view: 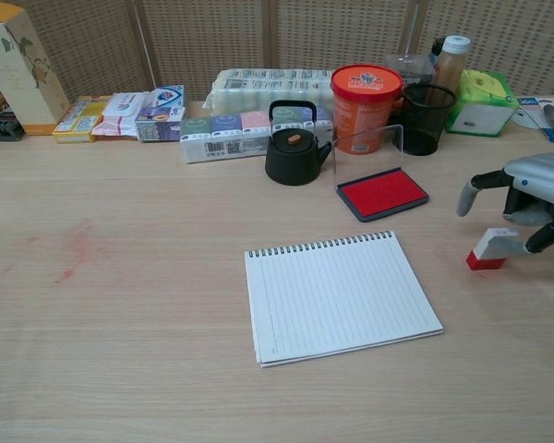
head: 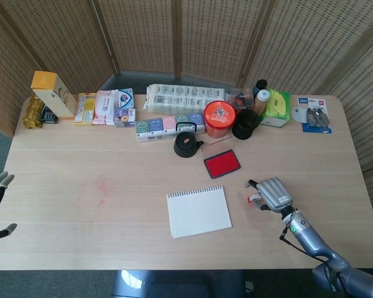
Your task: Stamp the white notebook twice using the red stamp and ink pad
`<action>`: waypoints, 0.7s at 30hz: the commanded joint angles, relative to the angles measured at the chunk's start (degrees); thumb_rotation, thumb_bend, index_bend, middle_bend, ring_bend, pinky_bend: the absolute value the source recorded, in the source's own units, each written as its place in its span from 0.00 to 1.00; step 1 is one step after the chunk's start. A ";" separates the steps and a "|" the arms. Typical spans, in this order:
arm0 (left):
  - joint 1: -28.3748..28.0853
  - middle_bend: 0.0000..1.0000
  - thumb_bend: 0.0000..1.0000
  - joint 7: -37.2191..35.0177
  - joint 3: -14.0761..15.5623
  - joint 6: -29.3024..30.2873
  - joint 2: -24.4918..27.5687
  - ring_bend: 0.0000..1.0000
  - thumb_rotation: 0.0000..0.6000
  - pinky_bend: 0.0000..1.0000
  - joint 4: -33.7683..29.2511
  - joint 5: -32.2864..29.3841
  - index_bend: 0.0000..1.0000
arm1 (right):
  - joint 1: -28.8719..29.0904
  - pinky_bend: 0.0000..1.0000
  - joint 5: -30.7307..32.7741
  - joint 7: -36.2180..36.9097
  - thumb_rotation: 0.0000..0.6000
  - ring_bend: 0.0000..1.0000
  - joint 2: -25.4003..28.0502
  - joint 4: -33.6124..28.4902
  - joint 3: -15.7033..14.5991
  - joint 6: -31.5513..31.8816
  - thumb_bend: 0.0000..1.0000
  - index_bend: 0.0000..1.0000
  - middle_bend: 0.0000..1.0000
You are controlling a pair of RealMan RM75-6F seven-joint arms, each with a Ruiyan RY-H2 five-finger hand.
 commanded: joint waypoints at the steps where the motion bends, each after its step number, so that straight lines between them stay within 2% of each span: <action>1: 0.06 0.00 0.00 -0.08 0.06 0.08 0.02 0.00 1.00 0.00 -0.02 0.09 0.00 | -0.11 1.00 0.64 0.47 1.00 1.00 -0.01 -0.54 0.27 0.15 0.37 0.35 1.00; 10: 0.06 0.00 0.00 -0.02 0.19 0.06 0.06 0.00 1.00 0.00 -0.10 0.34 0.00 | -0.65 1.00 1.67 0.04 1.00 1.00 1.68 -3.31 -0.48 -0.53 0.37 0.35 1.00; 21: 0.12 0.00 0.00 -0.12 0.21 0.18 0.10 0.00 1.00 0.00 -0.15 0.37 0.00 | -0.46 1.00 3.76 -0.38 1.00 1.00 1.28 -2.71 -0.15 -2.42 0.37 0.41 1.00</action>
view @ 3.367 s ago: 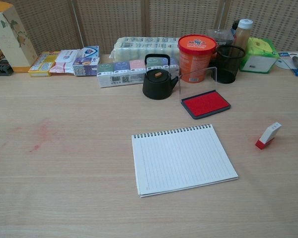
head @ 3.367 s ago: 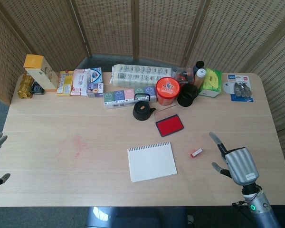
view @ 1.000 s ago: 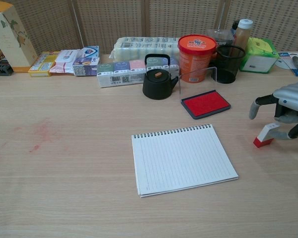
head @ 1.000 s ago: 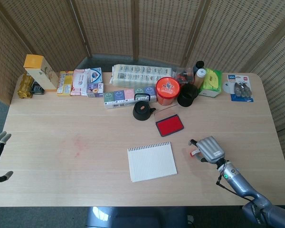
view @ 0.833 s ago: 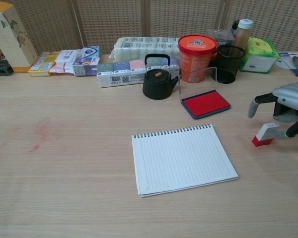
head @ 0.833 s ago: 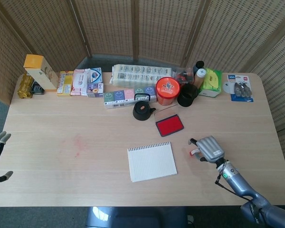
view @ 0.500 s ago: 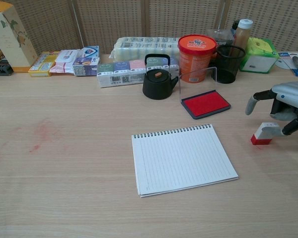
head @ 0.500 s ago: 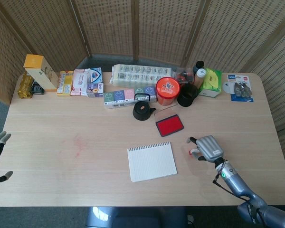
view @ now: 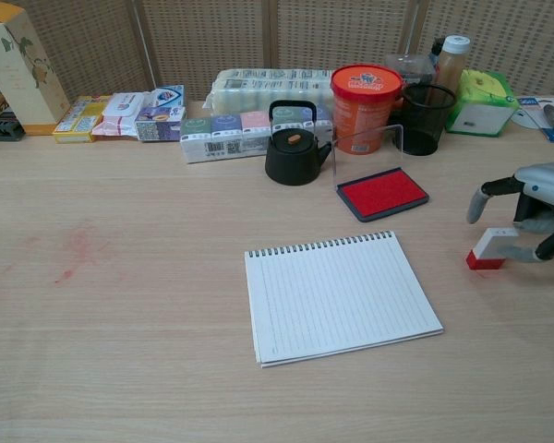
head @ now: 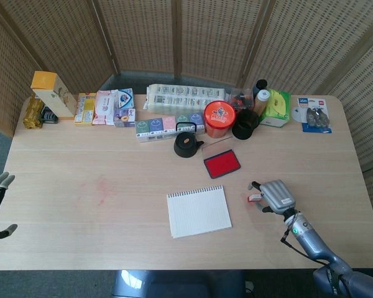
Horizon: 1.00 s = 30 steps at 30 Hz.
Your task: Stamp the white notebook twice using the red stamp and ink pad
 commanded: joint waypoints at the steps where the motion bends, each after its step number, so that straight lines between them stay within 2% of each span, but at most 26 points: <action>1: -0.05 0.00 0.00 0.02 0.00 -0.09 -0.01 0.00 1.00 0.00 0.01 -0.02 0.00 | 0.13 1.00 0.59 0.01 1.00 1.00 -0.21 0.38 0.29 -0.44 0.38 0.42 1.00; 7: -0.16 0.00 0.00 0.00 -0.04 -0.32 -0.01 0.00 1.00 0.00 -0.01 -0.20 0.00 | 0.37 1.00 1.98 0.49 1.00 1.00 -0.01 0.29 0.86 -1.59 0.38 0.48 1.00; 14: -0.20 0.00 0.00 0.09 -0.06 -0.35 -0.04 0.00 1.00 0.00 0.06 -0.26 0.00 | 0.72 1.00 3.17 -0.32 1.00 1.00 0.63 -1.44 1.20 -2.87 0.38 0.49 1.00; 30: -0.13 0.00 0.00 0.18 -0.01 -0.21 -0.10 0.00 1.00 0.00 0.03 -0.19 0.00 | 0.78 1.00 5.62 -1.62 1.00 1.00 1.04 -3.52 2.16 -3.98 0.47 0.57 1.00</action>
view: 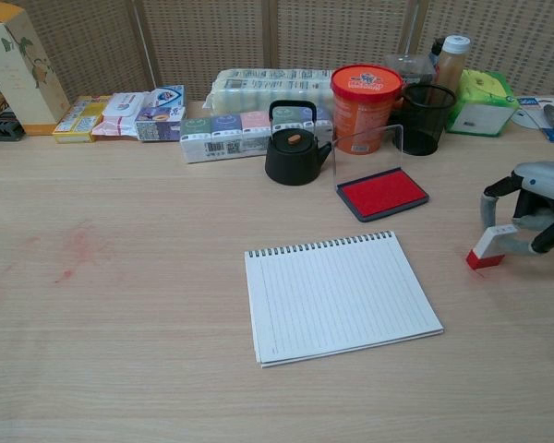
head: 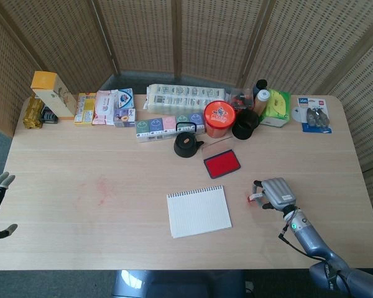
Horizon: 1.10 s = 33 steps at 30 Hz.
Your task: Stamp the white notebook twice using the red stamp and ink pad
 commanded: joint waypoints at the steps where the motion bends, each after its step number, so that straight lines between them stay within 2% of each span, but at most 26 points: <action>1: -0.04 0.00 0.00 0.06 0.00 -0.10 -0.04 0.00 1.00 0.00 -0.02 -0.08 0.00 | -0.01 1.00 -0.26 -0.24 1.00 1.00 0.42 -1.04 0.13 0.58 0.47 0.57 1.00; 6: -0.22 0.00 0.00 0.26 -0.01 -0.47 -0.14 0.00 1.00 0.00 0.00 -0.25 0.00 | 0.49 1.00 -0.84 -2.37 1.00 1.00 2.58 -5.55 0.98 1.95 0.48 0.57 1.00; 11: -0.33 0.00 0.00 0.02 0.00 -0.70 -0.08 0.00 1.00 0.00 0.10 -0.29 0.00 | 1.90 1.00 0.97 -5.91 1.00 1.00 4.74 -10.91 3.09 1.16 0.49 0.58 1.00; 18: -0.50 0.00 0.00 -0.55 0.06 -1.06 0.10 0.00 1.00 0.00 0.16 -0.21 0.00 | 5.90 1.00 8.35 -15.85 1.00 1.00 5.30 -17.51 7.47 -2.91 0.49 0.58 1.00; 27: -0.69 0.00 0.00 -2.29 -0.08 -1.48 0.61 0.00 1.00 0.00 0.55 -0.56 0.00 | 12.51 1.00 21.89 -27.37 1.00 1.00 2.05 -17.24 12.33 -7.11 0.50 0.58 1.00; 33: -1.02 0.00 0.00 -3.78 -0.23 -2.27 0.94 0.00 1.00 0.00 1.08 -1.10 0.00 | 16.32 1.00 30.83 -33.23 1.00 1.00 -0.08 -14.90 13.82 -7.88 0.50 0.58 1.00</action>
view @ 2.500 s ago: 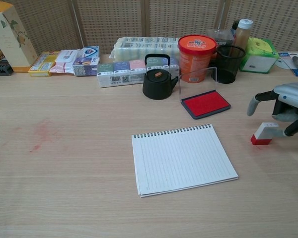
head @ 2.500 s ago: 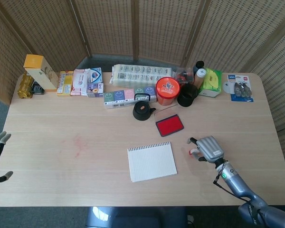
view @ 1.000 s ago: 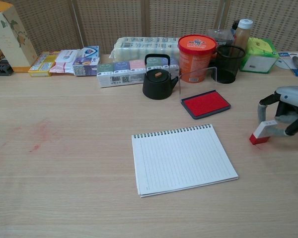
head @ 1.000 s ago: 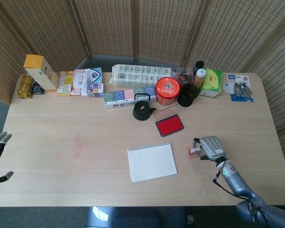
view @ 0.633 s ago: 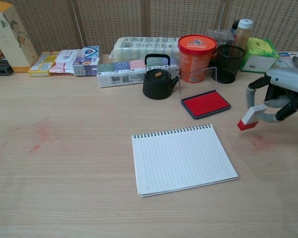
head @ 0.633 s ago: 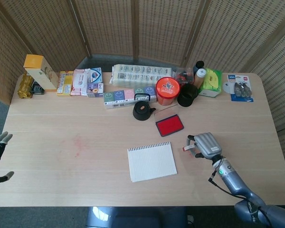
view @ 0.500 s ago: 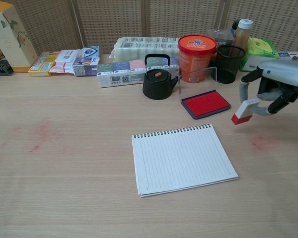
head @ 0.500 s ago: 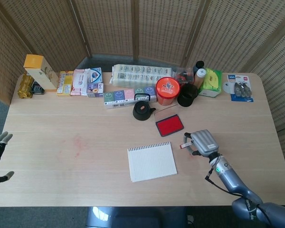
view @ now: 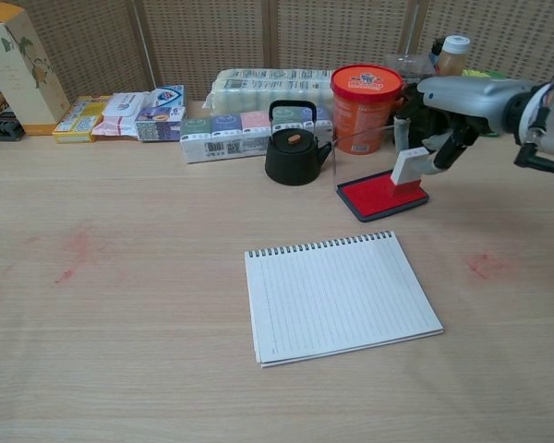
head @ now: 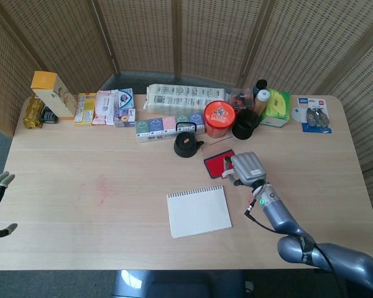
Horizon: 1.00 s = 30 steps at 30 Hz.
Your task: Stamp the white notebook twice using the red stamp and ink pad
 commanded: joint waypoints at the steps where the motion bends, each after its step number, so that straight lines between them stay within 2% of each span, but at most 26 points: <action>1: -0.17 0.00 0.00 -0.67 -0.08 -0.34 0.21 0.00 1.00 0.00 0.21 -0.22 0.00 | 3.41 1.00 6.27 -4.63 1.00 1.00 -2.11 2.03 1.40 -0.86 0.50 0.58 1.00; 15: -0.63 0.00 0.00 -1.75 -0.43 -1.45 0.38 0.00 1.00 0.00 0.64 -1.69 0.00 | 12.02 1.00 22.91 -13.41 1.00 1.00 -9.30 10.27 3.39 0.38 0.50 0.58 1.00; 19: -0.88 0.00 0.00 -1.95 -0.70 -1.99 0.34 0.00 1.00 0.00 0.87 -2.60 0.00 | 13.45 1.00 25.29 -13.53 1.00 1.00 -11.68 13.16 3.68 0.11 0.50 0.58 1.00; 30: -1.62 0.00 0.00 -2.74 -1.15 -3.75 0.24 0.00 1.00 0.00 1.71 -4.48 0.00 | 15.50 1.00 27.56 -14.13 1.00 1.00 -16.84 22.51 2.00 -2.73 0.50 0.58 1.00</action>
